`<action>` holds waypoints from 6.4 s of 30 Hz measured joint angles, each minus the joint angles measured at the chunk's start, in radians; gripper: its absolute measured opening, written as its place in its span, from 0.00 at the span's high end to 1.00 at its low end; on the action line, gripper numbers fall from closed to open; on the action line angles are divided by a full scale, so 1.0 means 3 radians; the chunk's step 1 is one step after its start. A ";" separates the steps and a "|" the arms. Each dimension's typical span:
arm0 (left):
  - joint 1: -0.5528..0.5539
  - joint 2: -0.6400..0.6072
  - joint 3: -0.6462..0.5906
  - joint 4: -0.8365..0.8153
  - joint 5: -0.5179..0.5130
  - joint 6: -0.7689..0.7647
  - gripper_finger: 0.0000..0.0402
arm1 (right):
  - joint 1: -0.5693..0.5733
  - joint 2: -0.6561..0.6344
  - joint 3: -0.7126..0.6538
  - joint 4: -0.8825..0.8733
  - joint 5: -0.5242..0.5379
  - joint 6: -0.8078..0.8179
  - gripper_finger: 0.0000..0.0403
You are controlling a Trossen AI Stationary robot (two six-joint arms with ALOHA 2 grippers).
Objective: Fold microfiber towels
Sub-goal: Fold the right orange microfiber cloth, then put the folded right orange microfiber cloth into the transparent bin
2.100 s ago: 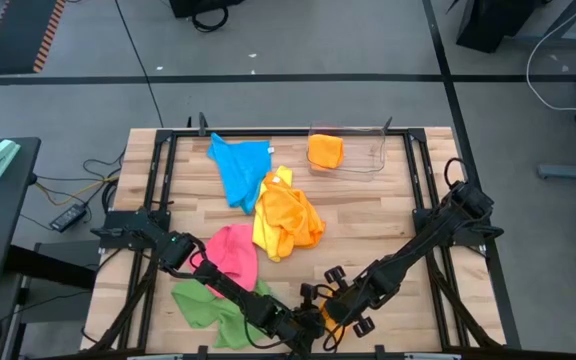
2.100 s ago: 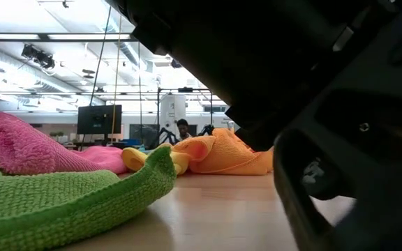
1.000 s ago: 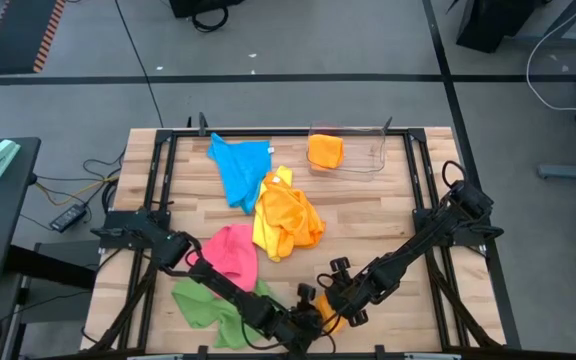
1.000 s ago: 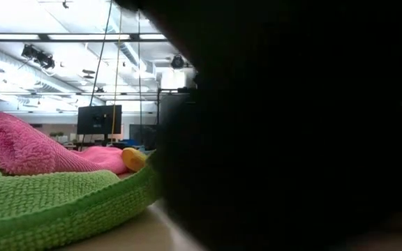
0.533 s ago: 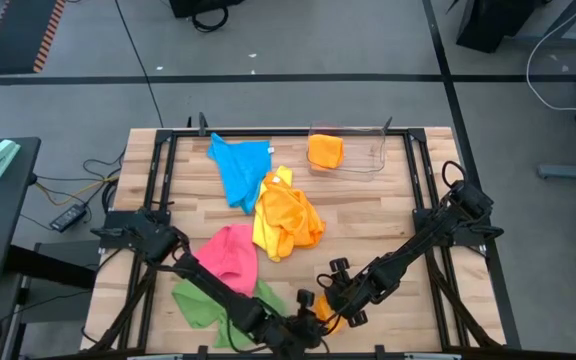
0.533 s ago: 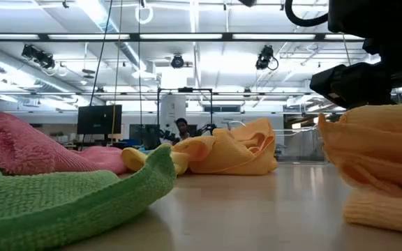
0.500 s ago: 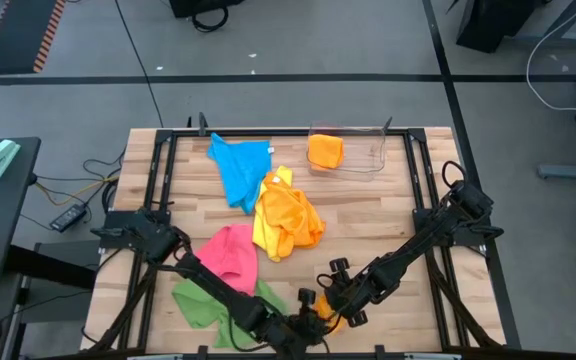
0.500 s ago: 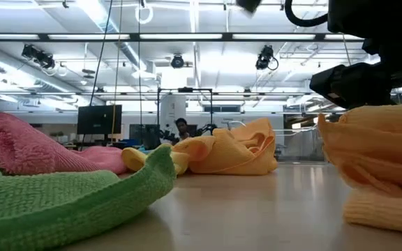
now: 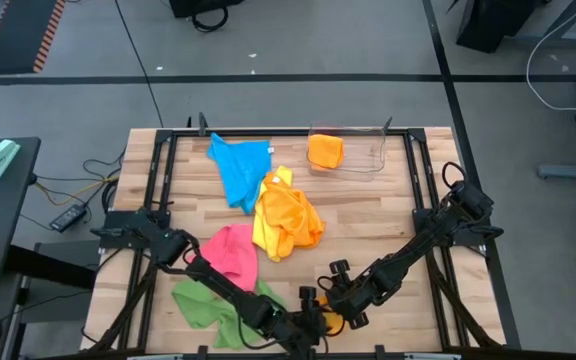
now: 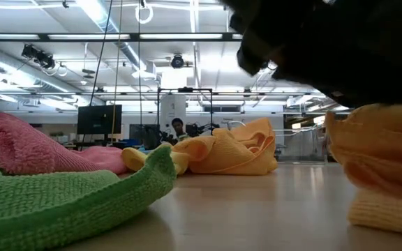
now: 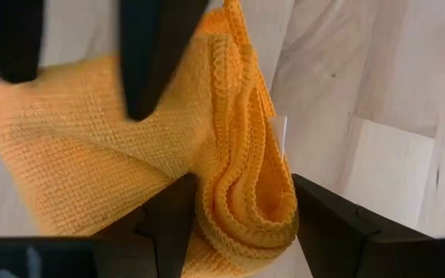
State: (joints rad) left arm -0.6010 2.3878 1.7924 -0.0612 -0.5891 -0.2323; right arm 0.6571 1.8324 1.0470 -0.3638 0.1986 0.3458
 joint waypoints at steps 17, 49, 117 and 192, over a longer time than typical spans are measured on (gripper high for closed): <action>0.0014 0.0005 0.0002 -0.0354 0.0387 -0.0337 0.49 | -0.0014 -0.0366 0.0003 -0.0344 0.0059 0.0004 0.47; -0.0017 0.0018 0.0000 -0.0336 0.0337 -0.0237 0.52 | 0.0446 -0.0452 -0.1414 0.3060 0.0282 0.0228 0.35; 0.0026 0.0019 -0.0004 -0.0498 0.0396 0.1936 0.41 | 0.0554 -0.1015 -0.1228 0.1737 0.0895 0.0611 0.22; 0.0270 -0.0234 0.0002 -0.1001 0.0195 0.2304 0.27 | 0.0685 -0.1029 -0.0440 -0.0066 0.1153 0.0666 0.28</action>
State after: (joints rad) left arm -0.5199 2.3177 1.7929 -0.3615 -0.5306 0.4589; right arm 0.8625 1.5236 0.9150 -0.3837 0.5444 0.5455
